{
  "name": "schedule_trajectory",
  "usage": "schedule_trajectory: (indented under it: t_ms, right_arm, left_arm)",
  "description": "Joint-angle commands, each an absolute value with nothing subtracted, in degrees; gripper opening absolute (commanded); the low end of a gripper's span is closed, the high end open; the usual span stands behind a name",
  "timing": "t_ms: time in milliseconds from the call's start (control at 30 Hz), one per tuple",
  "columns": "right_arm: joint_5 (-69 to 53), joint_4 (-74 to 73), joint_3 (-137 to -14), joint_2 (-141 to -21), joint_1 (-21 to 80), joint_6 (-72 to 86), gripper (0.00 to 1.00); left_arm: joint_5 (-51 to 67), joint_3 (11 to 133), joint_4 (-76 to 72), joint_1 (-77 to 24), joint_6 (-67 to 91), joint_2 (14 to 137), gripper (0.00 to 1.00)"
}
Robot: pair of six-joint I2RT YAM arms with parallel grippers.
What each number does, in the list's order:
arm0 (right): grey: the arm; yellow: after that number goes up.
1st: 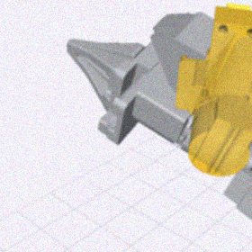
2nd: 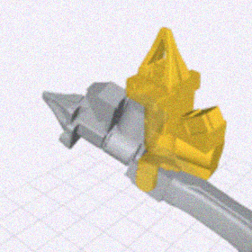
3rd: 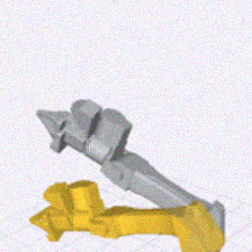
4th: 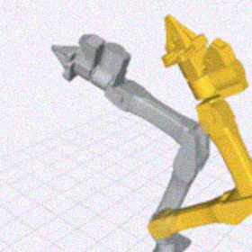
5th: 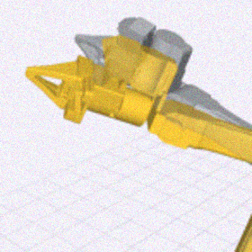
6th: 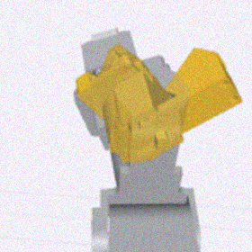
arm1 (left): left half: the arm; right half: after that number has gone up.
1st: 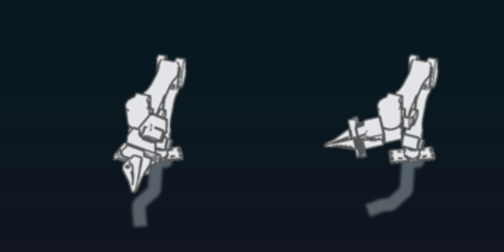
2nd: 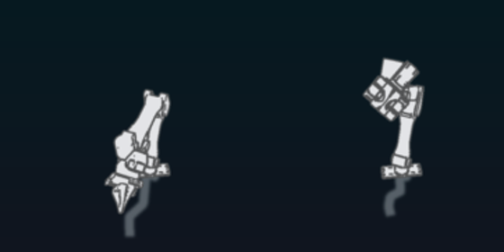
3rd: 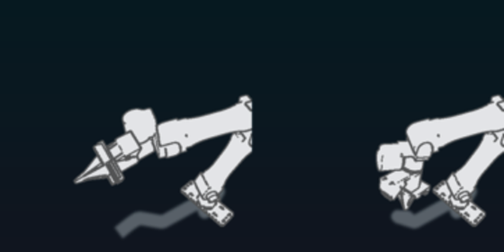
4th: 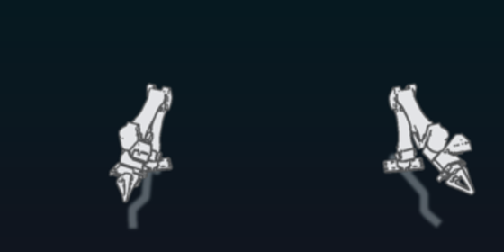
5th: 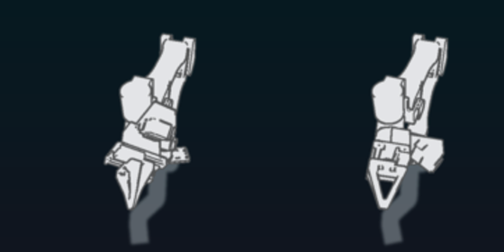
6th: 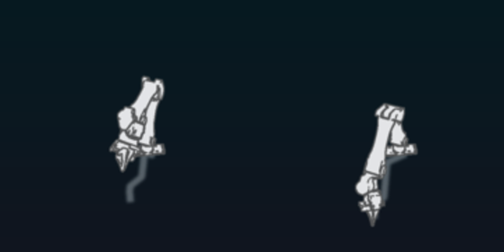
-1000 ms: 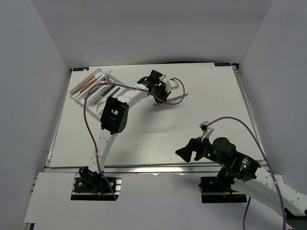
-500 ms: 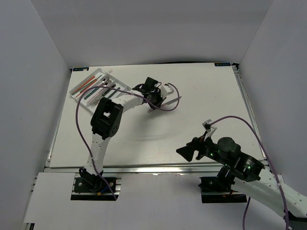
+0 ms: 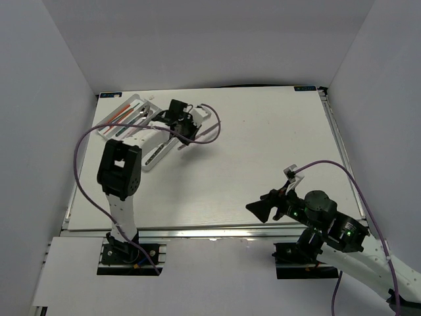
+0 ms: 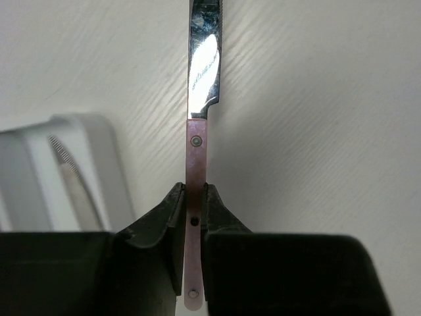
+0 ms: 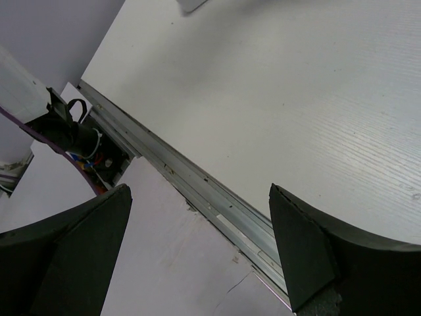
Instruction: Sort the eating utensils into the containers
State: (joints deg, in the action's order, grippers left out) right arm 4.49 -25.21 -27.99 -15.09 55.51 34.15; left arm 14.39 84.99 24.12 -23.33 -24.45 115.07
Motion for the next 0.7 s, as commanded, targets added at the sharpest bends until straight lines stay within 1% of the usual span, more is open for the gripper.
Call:
schedule_trajectory:
  t_ms: [0, 133, 200, 267, 333, 433, 533, 667]
  right_arm:
    - [5.98, -25.84, -30.23, -14.24, 55.55, 33.31, 0.89]
    - [5.71, -25.93, -30.59, -14.59, 55.55, 33.05, 0.89]
    - [5.63, -25.84, -30.5, -14.5, 55.55, 33.05, 0.89]
    - [5.45, -25.75, -30.59, -14.76, 55.46, 32.96, 0.89]
    - [5.1, -25.93, -30.85, -14.85, 55.55, 32.96, 0.89]
    - [4.92, -26.8, -31.64, -15.03, 55.55, 32.78, 0.89]
    - [4.66, -27.33, -32.08, -15.03, 55.55, 32.61, 0.89]
    - [3.87, -27.77, -32.7, -14.68, 55.55, 32.78, 0.89]
  left_arm:
    - [15.65, 82.62, 23.12, -20.66, -24.34, 107.15, 0.0]
    - [14.59, 77.62, 19.62, -17.59, -24.35, 100.74, 0.0]
    - [13.54, 73.23, 17.5, -14.77, -24.43, 96.34, 0.0]
    - [11.52, 68.24, 13.81, -12.06, -25.4, 93.7, 0.0]
    - [8.2, 64.09, 8.47, -10.9, -27.23, 89.49, 0.0]
    - [6.16, 56.53, 2.49, -9.93, -30.13, 83.79, 0.0]
    - [4.84, 51.51, -1.47, -9.84, -32.16, 80.96, 0.0]
    - [4.84, 48.78, -3.25, -9.58, -32.78, 81.29, 0.0]
